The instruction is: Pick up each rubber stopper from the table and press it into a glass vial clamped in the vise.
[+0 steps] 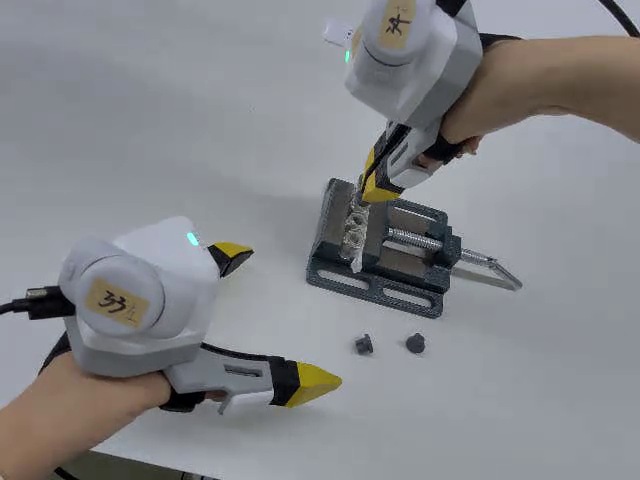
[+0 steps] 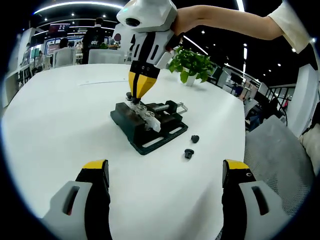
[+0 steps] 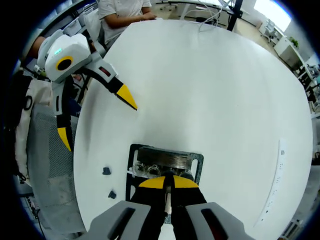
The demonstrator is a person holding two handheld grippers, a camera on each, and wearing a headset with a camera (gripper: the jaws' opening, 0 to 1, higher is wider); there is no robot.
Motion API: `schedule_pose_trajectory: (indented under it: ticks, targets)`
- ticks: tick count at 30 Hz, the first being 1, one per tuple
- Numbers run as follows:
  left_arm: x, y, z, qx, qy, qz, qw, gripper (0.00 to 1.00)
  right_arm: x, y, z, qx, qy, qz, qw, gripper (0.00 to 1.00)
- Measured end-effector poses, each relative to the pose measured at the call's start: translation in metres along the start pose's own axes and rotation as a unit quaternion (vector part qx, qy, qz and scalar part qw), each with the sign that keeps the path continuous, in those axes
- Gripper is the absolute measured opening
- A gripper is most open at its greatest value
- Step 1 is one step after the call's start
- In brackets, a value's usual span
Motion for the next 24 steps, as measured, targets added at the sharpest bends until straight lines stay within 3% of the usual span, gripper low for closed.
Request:
schedule_pose_trajectory:
  ticks: [11, 12, 13, 14, 15, 18, 19, 24]
  targets:
    - [0.000, -0.003, 0.000, -0.001, 0.006, -0.002, 1.0000, 0.93, -0.005, -0.005, -0.002, 0.024, 0.009, 0.001, 0.9997, 0.00]
    - [-0.001, -0.004, 0.001, -0.001, 0.006, -0.001, 1.0000, 0.93, -0.006, -0.005, -0.001, 0.023, 0.034, -0.003, 0.9992, 0.00]
    - [-0.002, -0.004, 0.001, -0.002, 0.007, -0.002, 1.0000, 0.93, -0.004, -0.005, -0.002, 0.026, 0.005, -0.003, 0.9996, 0.00]
    - [-0.001, -0.004, 0.001, -0.003, 0.007, -0.001, 1.0000, 0.93, -0.005, -0.005, -0.001, 0.022, 0.019, -0.001, 0.9996, 0.00]
    - [-0.001, -0.004, 0.001, -0.003, 0.008, -0.001, 1.0000, 0.93, -0.005, -0.005, -0.001, 0.021, -0.003, 0.001, 0.9998, 0.00]
    - [-0.001, -0.004, 0.001, -0.004, 0.009, -0.001, 0.9999, 0.93, -0.004, -0.004, -0.002, 0.013, 0.007, 0.002, 0.9999, 0.00]
    - [0.000, -0.004, 0.001, -0.005, 0.008, -0.001, 1.0000, 0.93, -0.005, -0.004, -0.001, 0.012, -0.013, 0.005, 0.9998, 0.00]
    - [0.002, -0.003, -0.002, -0.004, 0.011, 0.001, 0.9999, 0.93, -0.010, -0.008, 0.001, 0.018, -0.004, 0.004, 0.9998, 0.00]
Point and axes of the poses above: the centre of the closed fingertips' face, and the gripper's own axes: y roughly backward along the fingers, x roughly to its left, z roughly out of its top, the point moved 3 cm from there along y, roughly backward along the fingers, and after that the axes turned 10 degrees about -z, right-handed, at the moved point
